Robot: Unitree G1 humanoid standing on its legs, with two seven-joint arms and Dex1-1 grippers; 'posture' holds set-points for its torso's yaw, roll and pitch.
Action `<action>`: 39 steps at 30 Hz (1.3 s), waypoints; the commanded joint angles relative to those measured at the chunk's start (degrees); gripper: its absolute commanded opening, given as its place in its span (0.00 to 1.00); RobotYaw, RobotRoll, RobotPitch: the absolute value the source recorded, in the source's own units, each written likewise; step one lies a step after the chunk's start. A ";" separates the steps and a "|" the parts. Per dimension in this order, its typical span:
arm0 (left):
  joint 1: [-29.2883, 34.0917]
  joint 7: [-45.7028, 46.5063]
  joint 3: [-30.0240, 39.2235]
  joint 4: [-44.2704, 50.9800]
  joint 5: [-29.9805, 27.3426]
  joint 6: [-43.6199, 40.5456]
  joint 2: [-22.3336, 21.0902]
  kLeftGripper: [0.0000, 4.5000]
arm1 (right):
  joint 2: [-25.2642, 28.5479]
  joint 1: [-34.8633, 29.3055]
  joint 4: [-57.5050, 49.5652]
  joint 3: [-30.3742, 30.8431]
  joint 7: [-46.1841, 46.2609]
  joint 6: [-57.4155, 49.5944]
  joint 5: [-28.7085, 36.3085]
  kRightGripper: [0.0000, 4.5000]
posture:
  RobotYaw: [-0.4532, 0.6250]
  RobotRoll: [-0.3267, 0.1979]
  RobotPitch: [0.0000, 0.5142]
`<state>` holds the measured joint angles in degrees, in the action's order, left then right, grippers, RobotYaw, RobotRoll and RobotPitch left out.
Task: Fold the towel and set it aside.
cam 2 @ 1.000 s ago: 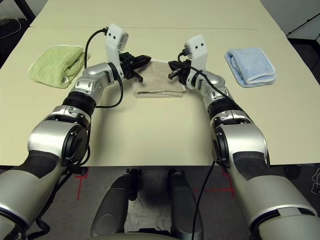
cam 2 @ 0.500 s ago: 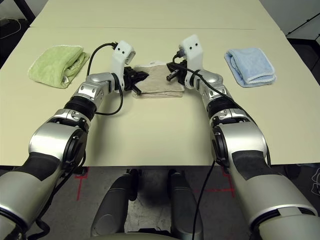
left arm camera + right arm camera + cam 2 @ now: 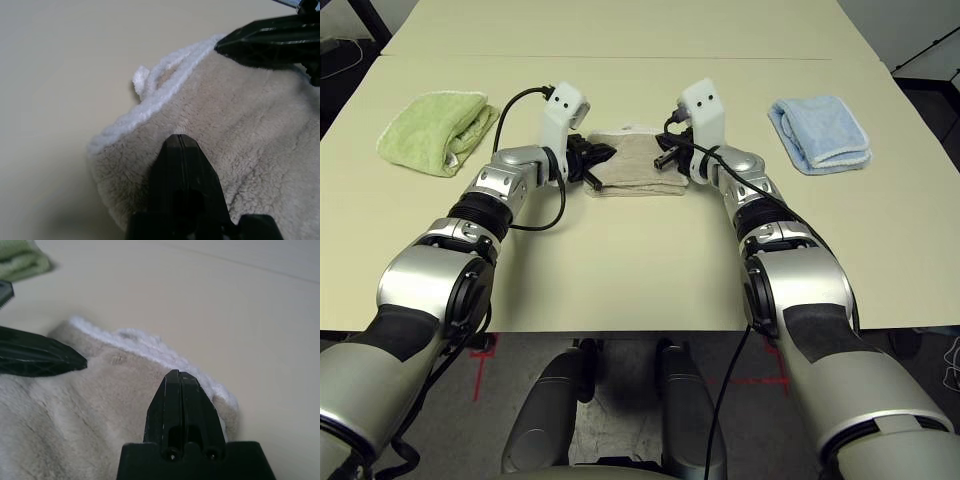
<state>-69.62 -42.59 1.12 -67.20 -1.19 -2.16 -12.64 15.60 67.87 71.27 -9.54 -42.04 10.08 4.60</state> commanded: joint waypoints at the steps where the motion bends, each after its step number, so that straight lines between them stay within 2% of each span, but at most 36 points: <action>1: 0.94 0.89 2.45 3.49 -2.11 3.81 -1.62 0.00 | 1.63 -1.29 -2.46 -3.30 -5.12 4.25 4.25 0.00 | 0.45 0.62 0.43; 6: 3.68 -0.93 4.17 10.06 -4.55 4.37 -3.71 0.00 | 3.48 -4.08 -4.61 -5.22 -9.86 6.91 7.33 0.00 | 0.44 0.62 0.44; 9: 6.79 -1.61 5.03 15.70 -5.97 3.14 -5.20 0.13 | 4.98 -6.59 -6.04 -5.92 -12.46 7.85 8.57 0.00 | 0.44 0.62 0.44; 10: 7.56 -1.56 5.10 17.03 -6.17 2.84 -5.47 0.20 | 5.25 -7.08 -6.34 -5.98 -12.93 7.95 8.84 0.00 | 0.44 0.62 0.44; 15: 16.08 1.26 4.99 27.22 -6.27 -0.74 -7.80 0.61 | 7.41 -11.97 -9.50 -5.98 -14.51 8.33 9.75 0.31 | 0.44 0.62 0.43; 19: 19.86 -1.02 4.25 32.89 -7.40 -4.41 -9.13 0.97 | 8.34 -13.82 -11.28 -5.46 -17.58 7.46 10.49 0.65 | 0.44 0.62 0.43; 20: 20.38 -1.45 4.16 33.81 -7.60 -5.32 -9.52 1.00 | 8.67 -14.06 -11.51 -5.41 -18.65 6.94 10.74 0.72 | 0.44 0.62 0.43; 23: 21.40 -2.37 4.17 35.86 -8.27 -7.52 -10.44 1.00 | 9.75 -14.55 -11.75 -5.31 -21.28 5.40 11.12 0.97 | 0.44 0.62 0.42; 24: 21.69 -2.73 4.13 36.52 -8.62 -8.33 -10.76 1.00 | 10.16 -14.68 -11.65 -5.18 -22.13 4.70 11.12 0.99 | 0.44 0.62 0.42; 31: 25.41 -4.89 4.12 43.45 -11.61 -17.16 -13.83 1.00 | 11.93 -14.81 -11.36 -4.48 -23.06 -1.37 10.94 0.99 | 0.44 0.62 0.41; 39: 30.46 -5.14 5.12 52.04 -14.33 -22.92 -17.21 1.00 | 10.75 -13.71 -12.00 -4.53 -16.45 -16.69 11.37 0.99 | 0.44 0.62 0.41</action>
<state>-40.70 -47.56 6.04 -17.58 -14.63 -23.73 -29.18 26.45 54.04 60.20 -14.24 -59.96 -4.19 15.70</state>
